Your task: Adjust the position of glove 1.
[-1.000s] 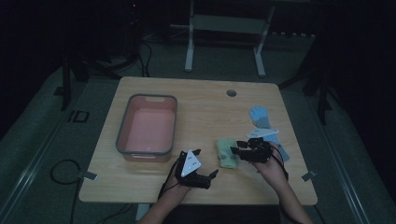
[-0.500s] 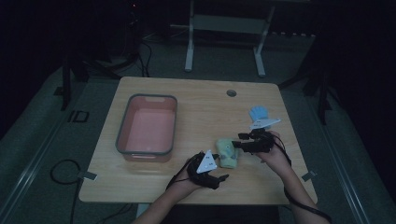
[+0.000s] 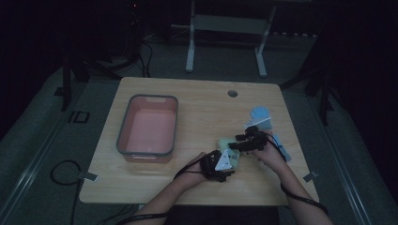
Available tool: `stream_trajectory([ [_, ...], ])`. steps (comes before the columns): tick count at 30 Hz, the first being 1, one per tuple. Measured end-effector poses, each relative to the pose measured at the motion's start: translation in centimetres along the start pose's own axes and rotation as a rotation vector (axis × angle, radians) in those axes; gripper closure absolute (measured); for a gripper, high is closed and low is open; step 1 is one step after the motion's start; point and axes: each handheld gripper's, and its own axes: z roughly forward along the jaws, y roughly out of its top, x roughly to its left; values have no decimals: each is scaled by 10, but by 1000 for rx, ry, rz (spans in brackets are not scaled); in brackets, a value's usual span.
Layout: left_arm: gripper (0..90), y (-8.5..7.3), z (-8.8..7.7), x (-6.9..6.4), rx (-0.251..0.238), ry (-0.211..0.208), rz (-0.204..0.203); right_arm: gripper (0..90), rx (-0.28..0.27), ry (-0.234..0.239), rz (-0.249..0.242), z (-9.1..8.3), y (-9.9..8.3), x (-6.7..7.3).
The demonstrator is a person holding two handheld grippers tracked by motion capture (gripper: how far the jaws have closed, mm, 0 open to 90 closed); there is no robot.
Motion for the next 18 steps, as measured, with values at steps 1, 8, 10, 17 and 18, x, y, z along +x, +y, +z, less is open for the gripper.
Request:
stream_trajectory([
  [1, 440, -1, 1, 2, 14, -5, -6, 390, 5, 13, 8, 2, -1, -1],
  [8, 478, -1, 7, 8, 51, -2, 19, 371, 38, 87, 82, 16, -5, -12],
  [10, 505, -1, 9, 7, 59, 14, 43, 441, 39, 118, 90, 16, -6, -13],
  [17, 651, 3, 10, 9, 83, 42, 60, 627, 29, 120, 104, 14, -5, -7],
  [18, 676, 5, 9, 11, 92, 39, 56, 645, 25, 115, 102, 13, -5, -5],
])
